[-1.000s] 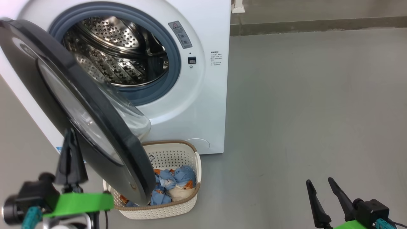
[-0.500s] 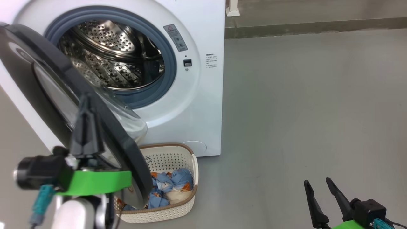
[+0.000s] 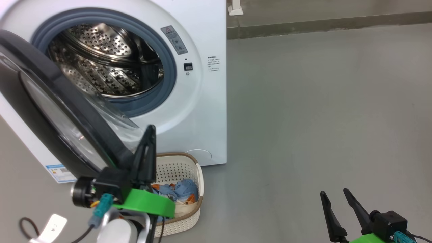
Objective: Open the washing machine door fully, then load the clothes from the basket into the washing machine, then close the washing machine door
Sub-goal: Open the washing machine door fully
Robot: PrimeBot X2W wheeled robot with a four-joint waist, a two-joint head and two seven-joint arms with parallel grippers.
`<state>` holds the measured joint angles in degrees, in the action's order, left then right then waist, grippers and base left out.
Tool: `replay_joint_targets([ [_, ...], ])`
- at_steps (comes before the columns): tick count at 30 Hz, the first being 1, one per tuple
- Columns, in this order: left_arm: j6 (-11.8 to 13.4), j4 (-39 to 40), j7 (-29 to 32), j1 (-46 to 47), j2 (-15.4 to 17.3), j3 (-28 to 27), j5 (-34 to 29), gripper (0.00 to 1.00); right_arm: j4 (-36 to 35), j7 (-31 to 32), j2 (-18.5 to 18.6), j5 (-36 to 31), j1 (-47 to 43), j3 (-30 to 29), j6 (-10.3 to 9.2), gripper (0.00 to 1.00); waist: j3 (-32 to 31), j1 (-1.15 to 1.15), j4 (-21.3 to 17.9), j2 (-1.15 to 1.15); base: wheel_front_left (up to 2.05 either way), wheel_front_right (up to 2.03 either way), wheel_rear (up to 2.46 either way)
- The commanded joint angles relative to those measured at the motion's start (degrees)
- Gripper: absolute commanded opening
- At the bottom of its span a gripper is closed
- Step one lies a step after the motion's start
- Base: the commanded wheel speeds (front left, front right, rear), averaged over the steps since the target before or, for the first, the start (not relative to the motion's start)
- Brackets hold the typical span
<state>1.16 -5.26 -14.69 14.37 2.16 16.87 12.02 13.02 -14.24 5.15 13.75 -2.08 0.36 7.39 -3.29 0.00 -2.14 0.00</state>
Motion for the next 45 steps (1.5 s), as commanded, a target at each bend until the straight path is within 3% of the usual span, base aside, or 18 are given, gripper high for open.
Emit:
replay_joint_targets([
  [1,-0.2,0.2,-0.3,2.9,0.7,-1.1,0.6,0.00,-1.2,-0.7,0.5,-0.5,2.8,1.4,0.10,1.00,0.1,0.00,-0.2,0.00,0.00,0.00,0.00],
  [21,-0.1,-17.4,-0.3,4.8,0.7,2.2,6.3,0.00,-1.1,-0.8,0.4,-0.6,3.3,1.2,0.10,1.00,1.9,0.00,-1.1,0.00,0.00,0.00,0.00],
  [45,0.0,-18.4,-0.3,4.5,0.7,-0.2,5.9,0.00,-0.6,-0.8,-0.1,-0.6,3.1,1.1,0.10,1.00,1.8,0.00,0.8,0.00,0.00,0.00,0.00],
])
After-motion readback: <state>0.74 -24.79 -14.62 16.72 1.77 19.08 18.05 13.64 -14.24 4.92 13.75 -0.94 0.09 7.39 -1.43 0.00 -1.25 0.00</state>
